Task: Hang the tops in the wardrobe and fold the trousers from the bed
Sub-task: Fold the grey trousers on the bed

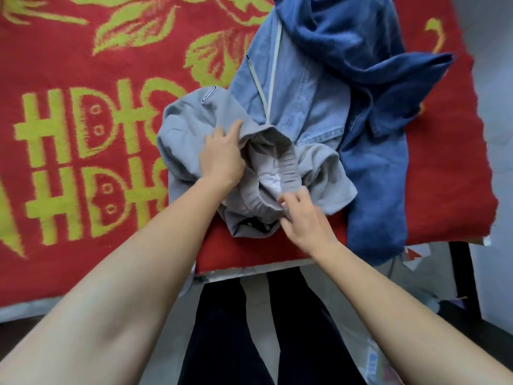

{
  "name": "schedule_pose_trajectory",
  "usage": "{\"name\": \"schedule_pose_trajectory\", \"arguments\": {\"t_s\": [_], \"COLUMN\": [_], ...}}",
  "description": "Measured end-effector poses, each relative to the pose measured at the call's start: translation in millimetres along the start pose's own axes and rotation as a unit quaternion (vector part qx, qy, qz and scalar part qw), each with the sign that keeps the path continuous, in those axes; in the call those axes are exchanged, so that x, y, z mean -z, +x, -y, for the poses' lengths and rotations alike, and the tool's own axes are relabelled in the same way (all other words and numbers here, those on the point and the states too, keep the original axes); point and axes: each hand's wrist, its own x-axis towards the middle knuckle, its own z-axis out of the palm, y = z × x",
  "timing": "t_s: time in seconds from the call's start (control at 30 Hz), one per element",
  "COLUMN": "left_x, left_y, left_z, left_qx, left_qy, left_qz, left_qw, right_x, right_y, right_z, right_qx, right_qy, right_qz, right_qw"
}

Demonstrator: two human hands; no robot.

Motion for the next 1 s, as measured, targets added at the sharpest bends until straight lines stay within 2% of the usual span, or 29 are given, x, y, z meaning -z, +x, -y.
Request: {"name": "schedule_pose_trajectory", "arguments": {"t_s": [0.07,0.13,0.23,0.33,0.4,0.47,0.57,0.7,0.8,0.87,1.0], "left_x": [19.4,47.1,92.4,139.5,177.9,225.1,307.8,412.6,463.3,481.7,521.4], "left_y": [-19.5,-36.8,-64.4,-91.4,-103.6,-111.0,-117.9,-129.9,-150.1,-159.1,-177.8], "left_z": [34.4,69.6,99.3,106.3,107.7,106.5,98.8,89.7,88.1,87.3,91.2], "left_qx": [0.032,0.081,0.112,0.075,0.047,0.028,-0.014,-0.032,-0.087,-0.131,-0.191], "left_qy": [0.014,0.023,0.034,0.066,0.093,0.091,0.046,-0.011,0.043,0.089,0.199], "left_qz": [-0.009,-0.021,-0.019,-0.028,-0.055,-0.112,-0.220,-0.338,-0.420,-0.437,-0.402], "left_qw": [0.999,0.996,0.993,0.995,0.993,0.989,0.974,0.940,0.902,0.885,0.873], "right_x": [19.3,40.5,70.0,109.9,146.0,186.2,250.8,331.9,371.5,388.4,423.0], "right_y": [9.8,20.5,35.3,47.8,52.5,56.4,61.5,59.2,44.2,38.5,21.0], "right_z": [-5.0,-2.4,23.6,67.6,96.5,124.7,175.9,245.1,285.4,299.5,328.5], "right_qx": [-0.113,-0.144,-0.067,-0.029,-0.016,0.018,0.057,0.094,0.105,0.113,0.135], "right_qy": [0.032,0.012,-0.103,-0.185,-0.268,-0.333,-0.353,-0.303,-0.268,-0.254,-0.269], "right_qz": [-0.070,-0.070,-0.012,0.011,-0.005,-0.062,-0.163,-0.322,-0.366,-0.380,-0.420], "right_qw": [0.991,0.987,0.992,0.982,0.963,0.941,0.919,0.892,0.885,0.882,0.856]}}
